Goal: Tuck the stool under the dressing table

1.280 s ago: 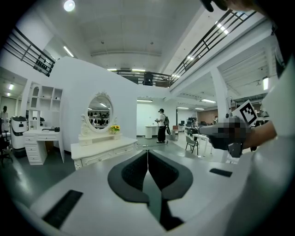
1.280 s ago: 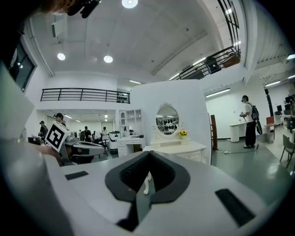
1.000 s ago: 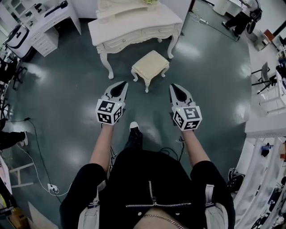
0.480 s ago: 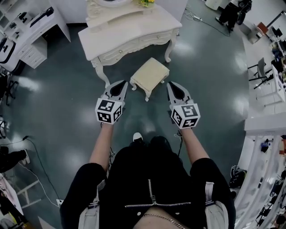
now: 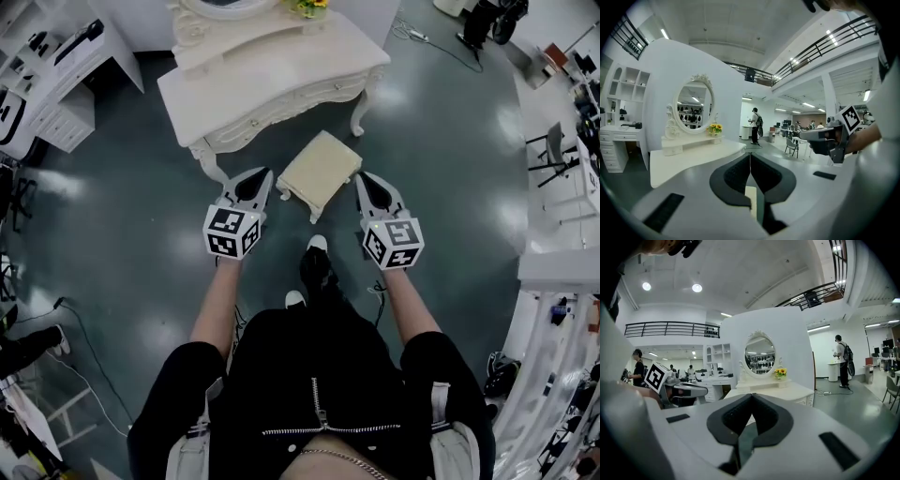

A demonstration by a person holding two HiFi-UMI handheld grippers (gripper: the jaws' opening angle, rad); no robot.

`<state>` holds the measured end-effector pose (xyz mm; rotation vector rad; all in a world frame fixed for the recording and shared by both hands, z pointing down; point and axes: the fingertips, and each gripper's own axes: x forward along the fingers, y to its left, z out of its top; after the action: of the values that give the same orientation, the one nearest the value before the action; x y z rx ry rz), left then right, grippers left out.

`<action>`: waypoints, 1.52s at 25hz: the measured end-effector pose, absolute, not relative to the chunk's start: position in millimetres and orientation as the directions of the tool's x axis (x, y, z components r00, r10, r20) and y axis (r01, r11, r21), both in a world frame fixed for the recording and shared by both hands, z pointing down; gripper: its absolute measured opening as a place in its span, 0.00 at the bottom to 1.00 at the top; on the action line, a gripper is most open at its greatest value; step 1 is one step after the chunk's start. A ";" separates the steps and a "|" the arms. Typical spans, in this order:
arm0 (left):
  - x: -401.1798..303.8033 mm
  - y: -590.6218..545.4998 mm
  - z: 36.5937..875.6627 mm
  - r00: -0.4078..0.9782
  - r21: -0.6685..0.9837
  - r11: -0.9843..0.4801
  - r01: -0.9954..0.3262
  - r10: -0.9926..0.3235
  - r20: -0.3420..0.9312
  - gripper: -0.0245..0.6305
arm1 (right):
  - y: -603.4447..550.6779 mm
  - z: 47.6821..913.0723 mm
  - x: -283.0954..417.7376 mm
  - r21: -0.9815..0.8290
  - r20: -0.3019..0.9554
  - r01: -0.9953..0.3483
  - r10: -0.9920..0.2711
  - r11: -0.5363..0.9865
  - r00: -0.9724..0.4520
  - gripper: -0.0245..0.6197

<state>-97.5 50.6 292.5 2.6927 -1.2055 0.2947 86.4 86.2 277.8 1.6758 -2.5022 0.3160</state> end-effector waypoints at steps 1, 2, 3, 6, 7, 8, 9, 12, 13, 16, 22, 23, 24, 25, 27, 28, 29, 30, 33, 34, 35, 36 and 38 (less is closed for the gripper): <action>-95.5 38.9 294.0 0.652 0.078 -0.657 -0.750 -0.715 0.253 0.07 | 74.8 280.2 87.6 -0.108 0.210 -0.923 -0.899 0.370 -0.385 0.05; -93.1 27.1 294.6 0.652 0.076 -0.658 -0.749 -0.714 0.254 0.07 | 62.8 281.9 89.3 -0.106 0.211 -0.922 -0.898 0.372 -0.387 0.05; -90.0 14.9 294.1 0.653 0.074 -0.659 -0.749 -0.713 0.255 0.07 | 49.9 282.6 91.9 -0.106 0.213 -0.922 -0.897 0.373 -0.388 0.05; -80.8 -23.9 288.7 0.652 0.059 -0.662 -0.747 -0.713 0.256 0.07 | 7.5 279.6 100.9 -0.117 0.207 -0.919 -0.896 0.375 -0.392 0.05; -78.4 -37.1 286.5 0.651 0.055 -0.661 -0.748 -0.716 0.253 0.07 | -6.9 277.6 103.3 -0.118 0.202 -0.918 -0.896 0.380 -0.396 0.05; -76.4 -49.9 284.4 0.648 0.052 -0.659 -0.751 -0.720 0.249 0.07 | -21.0 275.8 105.4 -0.118 0.198 -0.915 -0.894 0.386 -0.402 0.05; -74.7 -62.2 282.8 0.644 0.052 -0.654 -0.755 -0.725 0.245 0.07 | -34.8 274.2 107.9 -0.118 0.194 -0.912 -0.892 0.392 -0.408 0.05; -69.1 -94.2 281.7 0.627 0.054 -0.636 -0.770 -0.740 0.244 0.07 | -74.0 273.0 116.3 -0.132 0.187 -0.903 -0.884 0.409 -0.428 0.05; -67.2 -102.3 282.0 0.622 0.051 -0.631 -0.774 -0.743 0.246 0.07 | -85.2 273.9 118.2 -0.137 0.186 -0.899 -0.881 0.416 -0.436 0.05; -63.0 -120.3 283.6 0.611 0.043 -0.622 -0.782 -0.751 0.250 0.07 | -110.3 280.3 120.9 -0.146 0.189 -0.888 -0.869 0.436 -0.458 0.05; -58.3 -149.4 290.7 0.621 0.056 -0.632 -0.773 -0.734 0.277 0.07 | -138.4 291.5 120.2 -0.173 0.215 -0.883 -0.858 0.437 -0.467 0.05; -57.0 -155.4 292.8 0.625 0.059 -0.636 -0.769 -0.729 0.279 0.07 | -143.9 293.7 121.1 -0.178 0.219 -0.883 -0.858 0.434 -0.465 0.05; -55.4 -160.9 295.2 0.628 0.059 -0.641 -0.766 -0.725 0.283 0.07 | -148.8 296.2 122.1 -0.181 0.223 -0.884 -0.858 0.431 -0.463 0.05; -53.6 -165.0 298.1 0.632 0.059 -0.645 -0.762 -0.720 0.287 0.07 | -152.1 299.1 123.2 -0.184 0.227 -0.885 -0.858 0.427 -0.461 0.05; -47.8 -169.8 305.8 0.648 0.067 -0.662 -0.746 -0.700 0.300 0.07 | -153.0 306.8 126.9 -0.191 0.243 -0.893 -0.861 0.408 -0.446 0.05; -43.4 -172.5 310.0 0.661 0.074 -0.675 -0.734 -0.685 0.307 0.07 | -152.4 310.6 130.0 -0.195 0.252 -0.899 -0.866 0.393 -0.433 0.05; -38.5 -176.1 313.8 0.675 0.082 -0.689 -0.720 -0.668 0.314 0.07 | -152.8 313.9 133.5 -0.199 0.261 -0.905 -0.870 0.376 -0.419 0.05; -33.5 -180.1 317.5 0.686 0.090 -0.701 -0.708 -0.652 0.321 0.07 | -154.4 317.4 137.3 -0.204 0.270 -0.910 -0.873 0.361 -0.406 0.05; -18.8 -190.3 332.4 0.716 0.105 -0.733 -0.672 -0.607 0.344 0.07 | -161.1 335.5 149.6 -0.226 0.309 -0.924 -0.876 0.310 -0.370 0.05; -12.5 -193.6 339.7 0.727 0.106 -0.747 -0.656 -0.587 0.356 0.07 | -162.9 344.9 154.4 -0.238 0.325 -0.928 -0.877 0.287 -0.355 0.05; -5.0 -197.5 347.4 0.739 0.103 -0.765 -0.636 -0.565 0.368 0.07 | -164.5 355.4 160.0 -0.252 0.340 -0.932 -0.877 0.262 -0.339 0.05; 2.9 -201.0 355.1 0.749 0.099 -0.781 -0.616 -0.543 0.380 0.07 | -165.1 366.8 165.9 -0.266 0.356 -0.935 -0.877 0.236 -0.323 0.05; 15.5 -206.3 370.7 0.767 0.102 -0.806 -0.583 -0.505 0.397 0.07 | -162.4 392.4 176.2 -0.294 0.392 -0.938 -0.871 0.185 -0.295 0.05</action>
<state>15.5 -206.3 370.7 2.7425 -0.8564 0.5231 176.2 -162.4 392.4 1.7767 -2.3102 0.7349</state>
